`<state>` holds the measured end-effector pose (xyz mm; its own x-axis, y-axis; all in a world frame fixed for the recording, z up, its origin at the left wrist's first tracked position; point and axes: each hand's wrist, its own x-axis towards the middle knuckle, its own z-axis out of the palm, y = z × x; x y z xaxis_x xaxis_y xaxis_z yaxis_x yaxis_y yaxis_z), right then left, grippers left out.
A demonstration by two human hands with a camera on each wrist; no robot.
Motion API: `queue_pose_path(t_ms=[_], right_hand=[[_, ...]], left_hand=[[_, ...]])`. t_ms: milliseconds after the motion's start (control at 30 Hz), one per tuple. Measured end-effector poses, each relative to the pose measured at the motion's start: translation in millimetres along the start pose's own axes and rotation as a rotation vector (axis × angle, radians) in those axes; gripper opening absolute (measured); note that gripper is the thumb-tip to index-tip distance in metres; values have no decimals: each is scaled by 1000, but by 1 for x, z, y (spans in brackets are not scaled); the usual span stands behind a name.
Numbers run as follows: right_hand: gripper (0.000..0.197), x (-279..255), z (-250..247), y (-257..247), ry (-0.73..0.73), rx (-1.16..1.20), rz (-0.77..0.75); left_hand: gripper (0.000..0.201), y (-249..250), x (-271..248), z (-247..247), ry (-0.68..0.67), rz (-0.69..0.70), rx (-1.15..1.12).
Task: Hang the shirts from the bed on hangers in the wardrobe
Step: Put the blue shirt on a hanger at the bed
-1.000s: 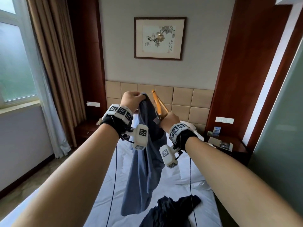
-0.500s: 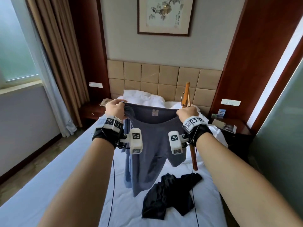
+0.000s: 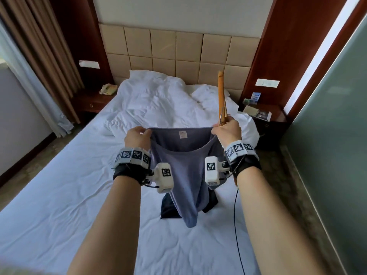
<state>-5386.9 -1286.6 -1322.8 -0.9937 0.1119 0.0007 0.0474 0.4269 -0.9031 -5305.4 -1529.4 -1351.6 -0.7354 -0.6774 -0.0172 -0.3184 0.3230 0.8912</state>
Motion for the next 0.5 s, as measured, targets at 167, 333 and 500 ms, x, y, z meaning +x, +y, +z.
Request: queue_pose_path(t_ms=[167,333,500], right_hand=[[25,-9,-11,45,-81,-84,21],[25,-20,-16,79,-99,-31,55],[32,-27,-21,100,-140,23,66]], left_hand=[[16,-32,-16,41,-48,-181,-296],[16,-27,-47,62,-45,-274,-464],[15,-24,-66,70,89,-236,-483]])
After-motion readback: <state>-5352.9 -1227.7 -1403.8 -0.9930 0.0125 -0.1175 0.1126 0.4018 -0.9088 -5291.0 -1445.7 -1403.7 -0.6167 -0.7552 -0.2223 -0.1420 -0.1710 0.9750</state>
